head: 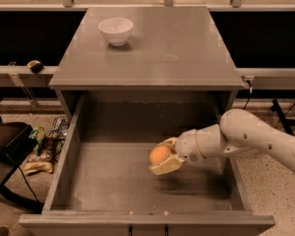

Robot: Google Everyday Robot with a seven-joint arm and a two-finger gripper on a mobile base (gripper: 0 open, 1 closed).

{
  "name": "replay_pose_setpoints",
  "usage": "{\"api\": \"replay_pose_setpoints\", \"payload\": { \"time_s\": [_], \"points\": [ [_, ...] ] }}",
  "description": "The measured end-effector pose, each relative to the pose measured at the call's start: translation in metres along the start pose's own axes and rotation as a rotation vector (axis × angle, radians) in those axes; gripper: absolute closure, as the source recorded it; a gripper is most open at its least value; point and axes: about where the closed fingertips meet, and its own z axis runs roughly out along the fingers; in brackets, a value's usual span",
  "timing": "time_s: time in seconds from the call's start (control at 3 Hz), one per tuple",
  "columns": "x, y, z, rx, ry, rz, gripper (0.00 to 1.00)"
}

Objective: Place orange into top drawer

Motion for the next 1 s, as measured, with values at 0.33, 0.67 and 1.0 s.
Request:
{"api": "replay_pose_setpoints", "payload": {
  "time_s": [0.33,0.67,1.0],
  "points": [
    [0.013,0.006,0.048,0.021,-0.048,0.004,1.0],
    [0.018,0.011,0.074,0.056,-0.043,-0.004,0.81],
    [0.018,0.011,0.074,0.056,-0.043,-0.004,0.58]
  ]
}}
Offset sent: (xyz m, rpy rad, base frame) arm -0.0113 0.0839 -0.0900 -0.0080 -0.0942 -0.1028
